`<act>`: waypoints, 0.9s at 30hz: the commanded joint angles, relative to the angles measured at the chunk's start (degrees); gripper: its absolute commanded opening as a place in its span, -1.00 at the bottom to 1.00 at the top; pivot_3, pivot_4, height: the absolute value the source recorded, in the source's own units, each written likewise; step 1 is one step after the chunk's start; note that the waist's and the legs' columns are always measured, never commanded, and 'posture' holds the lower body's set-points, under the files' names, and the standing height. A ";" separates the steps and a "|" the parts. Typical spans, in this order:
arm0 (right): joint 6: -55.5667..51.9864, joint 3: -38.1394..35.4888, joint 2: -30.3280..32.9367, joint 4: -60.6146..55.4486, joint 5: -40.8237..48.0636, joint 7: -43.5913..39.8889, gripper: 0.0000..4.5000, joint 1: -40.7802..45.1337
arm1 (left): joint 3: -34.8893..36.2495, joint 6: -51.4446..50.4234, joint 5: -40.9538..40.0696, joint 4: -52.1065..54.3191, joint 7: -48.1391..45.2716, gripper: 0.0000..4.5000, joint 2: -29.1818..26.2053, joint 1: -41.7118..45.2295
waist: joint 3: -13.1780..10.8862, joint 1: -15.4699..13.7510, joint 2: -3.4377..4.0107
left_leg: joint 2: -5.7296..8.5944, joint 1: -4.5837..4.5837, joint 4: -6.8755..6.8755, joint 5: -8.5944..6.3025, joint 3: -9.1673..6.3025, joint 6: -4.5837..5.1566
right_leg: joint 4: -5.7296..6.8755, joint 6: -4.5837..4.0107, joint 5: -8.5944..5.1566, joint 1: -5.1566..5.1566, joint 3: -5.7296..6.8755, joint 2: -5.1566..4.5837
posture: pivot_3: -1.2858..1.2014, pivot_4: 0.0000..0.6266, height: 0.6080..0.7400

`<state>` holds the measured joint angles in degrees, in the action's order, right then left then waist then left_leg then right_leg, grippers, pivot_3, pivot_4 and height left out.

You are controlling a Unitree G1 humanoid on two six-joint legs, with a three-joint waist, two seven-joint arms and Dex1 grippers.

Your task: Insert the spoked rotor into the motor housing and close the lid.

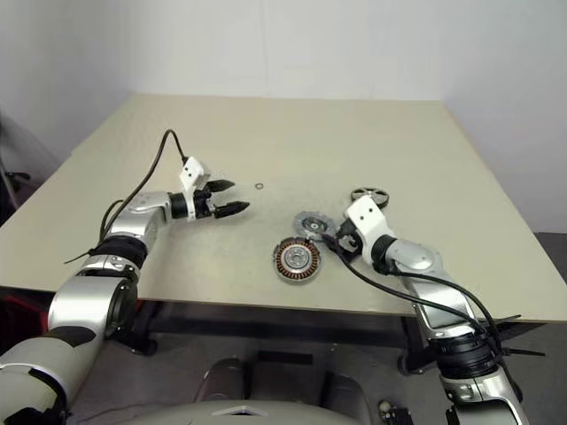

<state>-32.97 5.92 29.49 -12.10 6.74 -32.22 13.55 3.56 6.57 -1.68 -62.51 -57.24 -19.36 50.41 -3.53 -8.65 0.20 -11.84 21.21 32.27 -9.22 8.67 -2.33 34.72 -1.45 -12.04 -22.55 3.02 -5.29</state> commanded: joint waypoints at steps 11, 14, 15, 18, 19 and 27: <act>-0.96 0.16 2.30 -6.86 0.38 -3.12 0.91 -0.98 | -0.63 -1.03 -0.88 -2.01 2.12 0.99 3.02 3.11 | -0.02 0.00 -0.03 | 0.00 0.03 -0.04 0.00 0.03 0.01 | 0.00 0.03 -0.05 -0.07 0.00 0.09 | 0.03 -1.00 1.00; -0.47 0.12 2.37 -5.88 0.03 -2.79 0.91 -0.95 | -0.37 -0.29 1.11 -6.60 14.44 0.99 3.55 6.24 | -0.02 -0.03 -0.04 | 0.00 -0.04 0.02 0.00 -0.01 0.00 | 0.00 0.14 -0.10 0.04 0.00 0.07 | 0.03 -1.00 1.00; -0.33 0.29 2.22 -5.40 -0.11 -2.62 0.91 -0.67 | 0.26 -0.72 0.56 -7.61 16.35 0.99 4.66 7.14 | -0.02 -0.02 -0.04 | 0.00 -0.10 0.03 0.00 -0.03 0.00 | 0.00 0.42 -0.26 0.12 0.00 0.06 | 0.03 -1.00 1.00; 0.03 0.62 1.59 -3.84 -0.58 -1.82 0.91 0.61 | 0.07 -1.44 1.42 -9.76 22.85 0.99 8.30 8.72 | -0.02 -0.24 -0.04 | 0.04 -0.14 0.04 -0.01 -0.06 0.02 | -0.02 0.46 -0.28 0.23 0.00 0.00 | 0.03 -1.00 1.00; 0.02 0.60 1.33 -3.47 -0.60 -1.56 0.91 1.10 | -0.10 -2.15 2.06 -10.49 26.26 0.99 9.56 9.06 | -0.02 -0.26 -0.04 | 0.06 -0.14 0.05 -0.02 -0.06 0.03 | -0.03 0.44 -0.27 0.25 0.00 -0.03 | 0.03 -1.00 1.00; -0.32 -0.09 1.59 -3.59 -0.57 -0.72 0.91 1.42 | -1.05 -4.82 5.25 -13.02 39.92 0.99 15.04 9.21 | -0.04 0.16 -0.07 | 0.08 0.03 0.10 -0.05 -0.05 0.09 | -0.03 0.13 -0.08 0.08 0.03 0.14 | 0.03 -1.00 1.00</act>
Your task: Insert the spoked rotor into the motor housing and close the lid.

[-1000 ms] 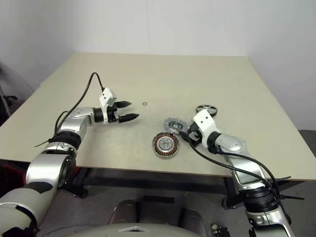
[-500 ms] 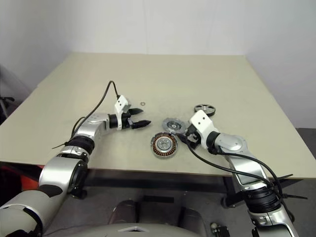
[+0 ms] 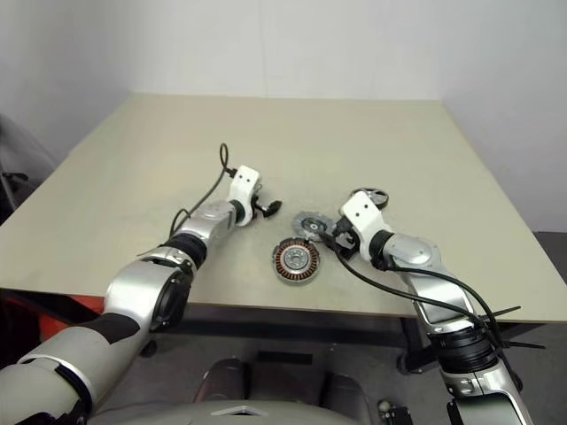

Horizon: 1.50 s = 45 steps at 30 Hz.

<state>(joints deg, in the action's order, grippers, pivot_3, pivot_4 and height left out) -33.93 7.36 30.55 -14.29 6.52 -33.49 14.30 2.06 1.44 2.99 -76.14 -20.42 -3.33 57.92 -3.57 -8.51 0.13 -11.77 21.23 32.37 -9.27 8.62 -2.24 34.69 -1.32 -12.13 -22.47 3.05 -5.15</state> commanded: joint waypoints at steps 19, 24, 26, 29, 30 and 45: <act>4.17 -3.07 -5.86 10.55 -0.77 6.98 0.91 7.11 | 3.81 3.23 0.61 0.44 11.08 0.99 -5.72 2.10 | 0.00 -0.12 -0.01 | 0.00 0.02 0.07 -0.02 -0.02 0.04 | -0.01 0.00 0.00 0.08 0.02 -0.11 | 0.03 -1.00 1.00; 12.12 -1.51 -13.02 30.41 -2.03 7.39 0.91 20.32 | 4.35 3.54 0.38 0.46 10.72 0.99 -6.94 1.29 | 0.00 1.18 0.00 | 0.00 0.00 0.08 0.04 0.00 -0.07 | 0.09 -0.04 0.03 -0.03 0.05 -0.05 | 0.03 -1.00 1.00; 16.18 -0.78 -16.57 40.86 -2.65 7.06 0.91 26.50 | 4.73 3.95 0.13 0.62 10.20 0.99 -8.01 0.73 | 0.00 1.56 0.00 | -0.01 0.03 0.08 0.04 0.00 -0.08 | 0.10 -0.09 0.06 -0.05 0.06 -0.03 | 0.03 -1.00 1.00; 22.49 -1.29 -22.07 58.49 -3.68 8.06 0.91 35.39 | 5.15 4.81 -0.01 0.98 9.46 0.99 -9.95 -0.50 | 0.00 2.36 0.00 | -0.03 0.24 0.07 0.05 0.01 -0.08 | 0.14 -0.17 0.10 -0.32 0.06 -0.01 | 0.03 -1.00 1.00; 24.57 -1.46 -23.73 64.16 -4.20 8.37 0.91 37.92 | 5.36 5.09 -0.11 1.13 9.24 0.99 -10.70 -0.99 | 0.00 2.57 0.01 | -0.03 0.40 0.07 0.05 0.00 -0.09 | 0.16 -0.20 0.10 -0.48 0.08 -0.01 | 0.03 -1.00 1.00; 33.02 -4.31 -31.81 89.06 -8.12 12.05 0.91 49.54 | 5.44 6.04 -0.29 1.82 6.81 0.99 -11.25 -2.64 | -0.04 2.67 0.03 | -0.07 0.96 0.41 -0.14 0.00 0.21 | 0.19 -0.32 0.04 -0.77 0.16 -0.15 | 0.03 -1.00 1.00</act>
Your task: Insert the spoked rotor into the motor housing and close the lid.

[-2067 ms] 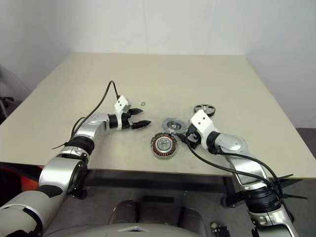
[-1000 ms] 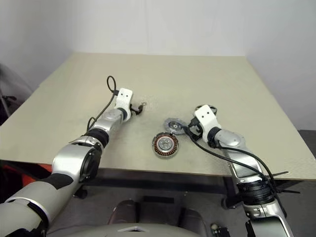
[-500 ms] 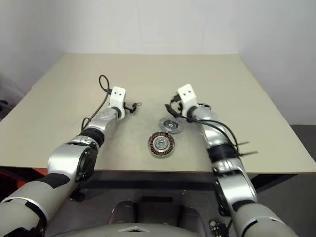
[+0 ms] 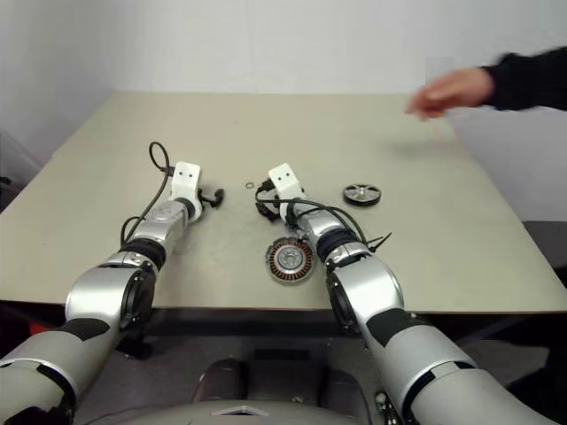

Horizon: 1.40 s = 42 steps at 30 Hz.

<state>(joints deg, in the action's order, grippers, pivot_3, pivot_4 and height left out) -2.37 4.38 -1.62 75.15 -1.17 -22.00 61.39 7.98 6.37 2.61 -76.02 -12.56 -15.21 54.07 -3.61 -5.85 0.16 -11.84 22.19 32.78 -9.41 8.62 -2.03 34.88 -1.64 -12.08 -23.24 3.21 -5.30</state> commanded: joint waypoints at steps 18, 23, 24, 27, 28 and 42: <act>-19.00 -0.44 18.56 -61.17 3.31 -16.82 0.91 -22.42 | 0.75 3.01 -3.87 3.92 -18.59 0.99 2.00 0.05 | -0.04 -2.06 -0.12 | 0.00 -0.23 0.03 -0.03 0.00 0.10 | -0.03 -0.01 0.05 0.25 -0.01 0.09 | 0.03 -1.00 1.00; -27.70 -1.96 26.45 -86.33 4.02 -17.83 0.91 -42.64 | 1.09 4.55 -6.90 7.62 -33.96 0.99 -0.07 -2.32 | -0.07 -3.32 -0.15 | 0.00 -0.21 -0.04 -0.04 0.06 0.09 | -0.16 0.00 0.04 0.23 -0.04 0.01 | 0.03 -1.00 1.00; -29.00 -2.56 27.18 -88.71 4.36 -17.36 0.91 -44.70 | 1.08 4.37 -7.27 8.28 -35.76 0.99 -0.59 -2.69 | -0.07 -3.30 -0.16 | -0.02 -0.28 -0.07 -0.05 0.05 0.11 | -0.17 0.01 0.03 0.26 -0.05 0.01 | 0.03 -1.00 1.00; -31.50 -3.80 28.88 -92.67 4.72 -15.82 0.91 -49.34 | 0.68 3.89 -8.26 10.48 -41.44 0.99 -2.43 -3.92 | -0.09 -2.76 -0.17 | -0.01 -0.51 -0.15 0.02 0.06 -0.02 | -0.11 0.08 0.03 0.32 -0.13 0.04 | 0.03 -1.00 1.00; -31.97 -3.91 29.21 -93.16 4.75 -15.51 0.91 -50.17 | 0.56 3.53 -8.51 11.16 -42.67 0.99 -2.80 -4.22 | -0.09 -2.76 -0.18 | -0.01 -0.69 -0.24 0.08 0.07 -0.12 | -0.11 0.22 -0.02 0.43 -0.14 0.04 | 0.03 -1.00 1.00; -33.82 0.92 30.71 -98.02 4.19 -14.65 0.91 -53.16 | -1.67 0.26 -9.90 19.96 -50.43 0.99 -7.19 -7.80 | -0.10 -2.77 -0.18 | -0.01 -1.12 -0.70 0.19 0.01 -0.32 | -0.17 0.18 -0.07 0.72 -0.18 0.04 | 0.03 -1.00 1.00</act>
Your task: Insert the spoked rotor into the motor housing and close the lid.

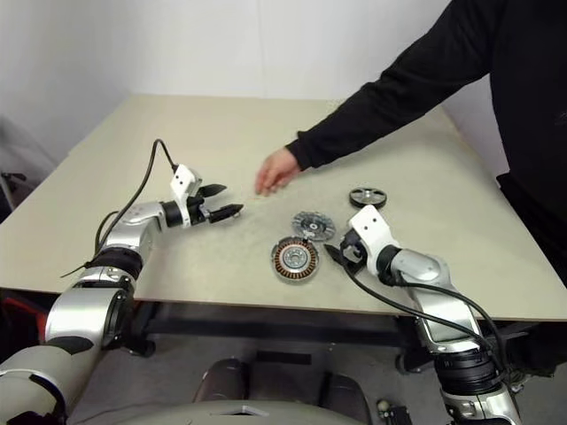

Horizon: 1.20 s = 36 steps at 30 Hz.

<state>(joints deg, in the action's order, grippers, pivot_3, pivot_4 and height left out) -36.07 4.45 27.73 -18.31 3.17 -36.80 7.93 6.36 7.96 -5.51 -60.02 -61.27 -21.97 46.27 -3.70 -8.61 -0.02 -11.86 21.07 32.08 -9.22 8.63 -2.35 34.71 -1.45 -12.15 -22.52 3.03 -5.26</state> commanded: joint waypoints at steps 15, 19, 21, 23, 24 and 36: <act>-3.76 -0.52 3.45 -10.14 2.08 1.26 0.91 0.59 | -5.47 3.54 3.58 2.81 8.41 0.99 1.62 -3.32 | 0.00 0.04 0.00 | 0.00 -0.20 0.03 0.00 0.00 -0.01 | 0.06 0.46 -0.33 0.15 -0.03 0.01 | 0.03 -1.00 1.00; -4.19 -0.47 4.67 -11.31 3.34 0.36 0.91 1.16 | -5.39 4.75 3.87 1.04 10.15 0.99 1.55 -2.26 | 0.00 -0.03 0.00 | 0.01 -0.17 0.03 -0.02 -0.01 0.02 | 0.04 0.42 -0.31 0.16 -0.03 0.00 | 0.03 -1.00 1.00; -3.83 1.63 4.53 -9.98 2.56 0.54 0.91 3.60 | -5.18 5.02 3.70 0.38 10.58 0.99 1.71 -1.86 | 0.00 0.01 0.00 | 0.01 -0.17 0.03 -0.02 -0.01 0.02 | 0.04 0.32 -0.25 0.16 -0.03 0.00 | 0.03 -1.00 1.00; -3.12 3.99 4.75 -8.38 1.67 0.00 0.91 5.72 | -5.11 5.23 3.62 -0.07 11.04 0.99 1.92 -1.57 | 0.00 0.16 0.00 | 0.01 -0.19 0.04 -0.01 -0.01 0.01 | 0.07 0.31 -0.24 0.14 -0.03 0.01 | 0.03 -1.00 1.00; -3.03 5.35 4.51 -7.71 1.69 -0.51 0.91 6.74 | -5.02 5.25 3.50 -0.21 11.25 0.99 2.03 -1.48 | 0.01 0.16 0.00 | 0.01 -0.20 0.05 0.00 -0.01 -0.02 | 0.09 0.31 -0.24 0.15 -0.03 0.01 | 0.03 -1.00 1.00; 12.47 12.66 27.75 -11.21 -3.99 -21.73 0.91 12.31 | -4.02 4.85 1.76 2.06 9.85 0.99 0.37 -2.79 | 0.00 -0.14 0.00 | 0.03 -0.06 0.21 -0.09 -0.03 0.13 | 0.07 0.09 -0.11 0.18 -0.04 -0.03 | 0.03 -1.00 1.00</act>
<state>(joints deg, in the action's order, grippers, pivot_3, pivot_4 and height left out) -27.47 16.81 54.13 -26.22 -0.38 -54.55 18.13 1.65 12.22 -2.58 -60.49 -50.75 -21.09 42.96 -3.70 -8.75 -0.02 -11.85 20.95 32.28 -9.30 8.61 -2.22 34.80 -1.34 -12.28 -22.34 2.99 -5.26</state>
